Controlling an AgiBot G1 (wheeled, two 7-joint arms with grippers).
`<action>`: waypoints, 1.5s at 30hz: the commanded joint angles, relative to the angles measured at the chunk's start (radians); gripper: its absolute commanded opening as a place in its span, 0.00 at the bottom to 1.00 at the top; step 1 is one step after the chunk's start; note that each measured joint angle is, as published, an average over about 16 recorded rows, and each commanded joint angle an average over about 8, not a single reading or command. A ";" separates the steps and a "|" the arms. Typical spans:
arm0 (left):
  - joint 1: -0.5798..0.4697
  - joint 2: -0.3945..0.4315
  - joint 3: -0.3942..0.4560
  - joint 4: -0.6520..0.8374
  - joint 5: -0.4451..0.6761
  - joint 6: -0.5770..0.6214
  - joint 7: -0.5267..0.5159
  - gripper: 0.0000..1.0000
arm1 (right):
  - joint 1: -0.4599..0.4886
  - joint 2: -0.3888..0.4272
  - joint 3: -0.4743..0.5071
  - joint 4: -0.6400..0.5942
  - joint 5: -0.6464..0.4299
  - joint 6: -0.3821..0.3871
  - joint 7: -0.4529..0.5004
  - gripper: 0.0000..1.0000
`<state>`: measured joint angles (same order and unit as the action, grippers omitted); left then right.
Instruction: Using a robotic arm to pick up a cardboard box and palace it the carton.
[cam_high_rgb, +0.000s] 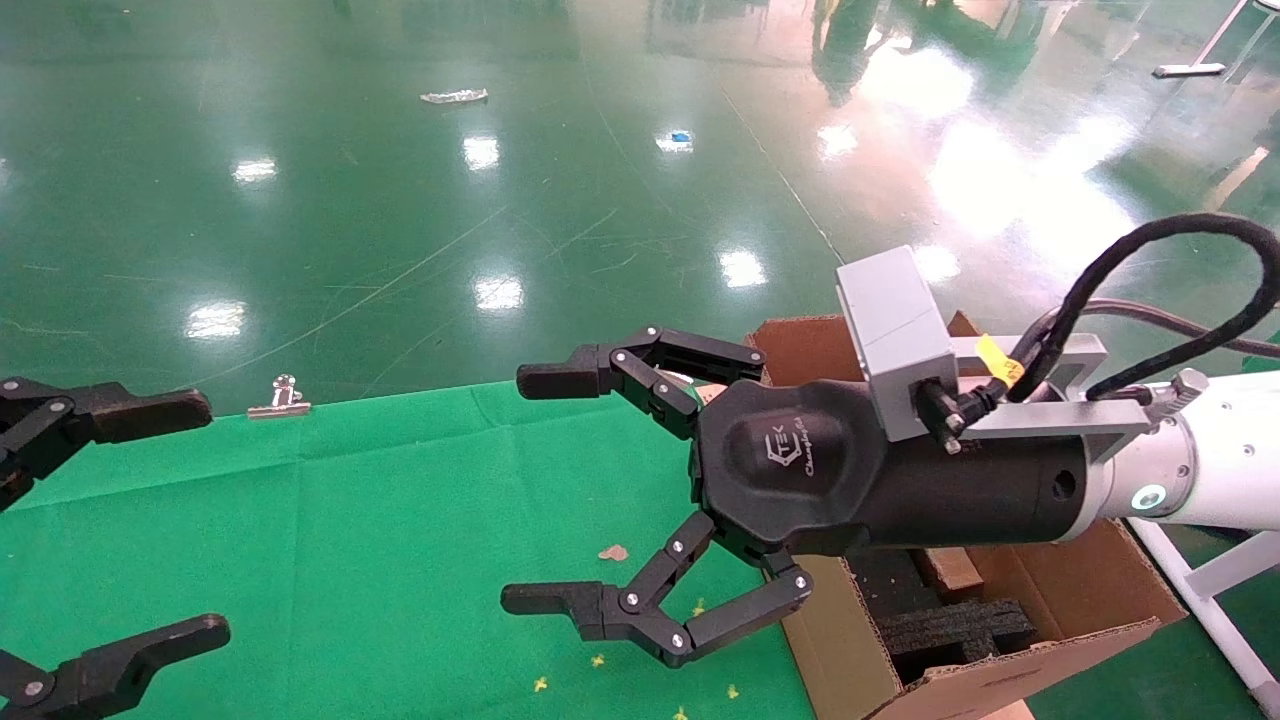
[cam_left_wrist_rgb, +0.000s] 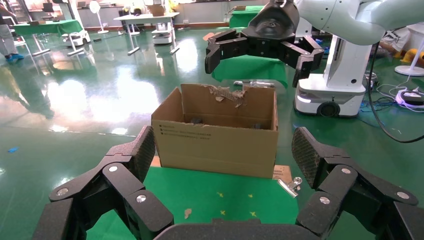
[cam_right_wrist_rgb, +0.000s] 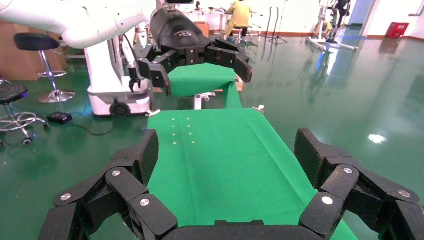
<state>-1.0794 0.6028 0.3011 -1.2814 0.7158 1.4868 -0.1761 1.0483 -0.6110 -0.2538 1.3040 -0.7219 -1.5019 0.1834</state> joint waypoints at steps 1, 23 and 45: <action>0.000 0.000 0.000 0.000 0.000 0.000 0.000 1.00 | 0.004 0.000 -0.004 -0.004 0.000 0.001 0.001 1.00; 0.000 0.000 0.000 0.000 0.000 0.000 0.000 1.00 | 0.025 0.000 -0.025 -0.020 -0.008 0.006 0.004 1.00; 0.000 0.000 0.000 0.000 0.000 0.000 0.000 1.00 | 0.028 0.000 -0.029 -0.022 -0.009 0.007 0.005 1.00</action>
<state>-1.0794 0.6028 0.3009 -1.2814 0.7158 1.4871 -0.1763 1.0765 -0.6110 -0.2823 1.2818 -0.7312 -1.4946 0.1885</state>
